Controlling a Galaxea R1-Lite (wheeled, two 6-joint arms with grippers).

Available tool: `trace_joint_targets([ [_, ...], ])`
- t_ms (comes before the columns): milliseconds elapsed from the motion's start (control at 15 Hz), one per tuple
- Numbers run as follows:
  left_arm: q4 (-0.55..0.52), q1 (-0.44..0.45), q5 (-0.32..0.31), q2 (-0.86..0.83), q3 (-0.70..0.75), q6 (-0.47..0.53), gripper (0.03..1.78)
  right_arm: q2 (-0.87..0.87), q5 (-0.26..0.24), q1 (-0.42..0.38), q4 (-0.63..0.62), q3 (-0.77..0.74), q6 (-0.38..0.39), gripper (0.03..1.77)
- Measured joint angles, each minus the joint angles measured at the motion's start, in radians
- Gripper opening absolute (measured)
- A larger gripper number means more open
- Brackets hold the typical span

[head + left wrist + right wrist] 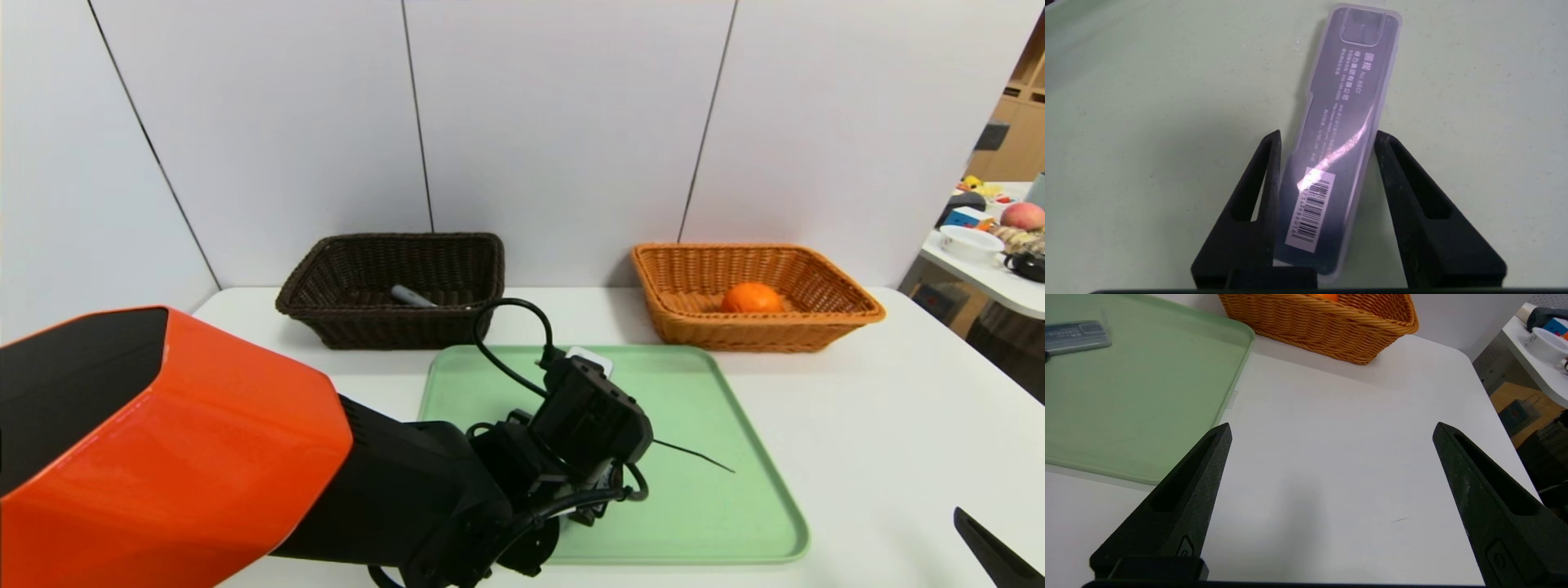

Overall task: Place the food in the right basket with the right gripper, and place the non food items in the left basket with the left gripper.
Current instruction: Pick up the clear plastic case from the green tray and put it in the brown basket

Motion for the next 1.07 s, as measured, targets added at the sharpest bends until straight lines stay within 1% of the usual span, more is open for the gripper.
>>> trace_joint_targets([
  [200,-0.004,0.000,0.002,-0.005,0.001,0.000,0.79,0.000,0.000,0.000,0.007,0.000,0.000,1.69],
  [267,-0.015,0.000,0.002,-0.008,0.002,0.001,0.76,0.001,0.000,0.000,0.008,0.000,-0.001,1.69],
  [333,-0.020,0.000,0.002,-0.011,0.002,0.002,0.63,0.001,0.000,0.000,0.009,0.000,-0.001,1.69],
  [1067,-0.043,0.000,0.011,-0.059,0.003,0.016,0.62,0.007,0.000,0.000,0.011,0.000,-0.010,1.69],
])
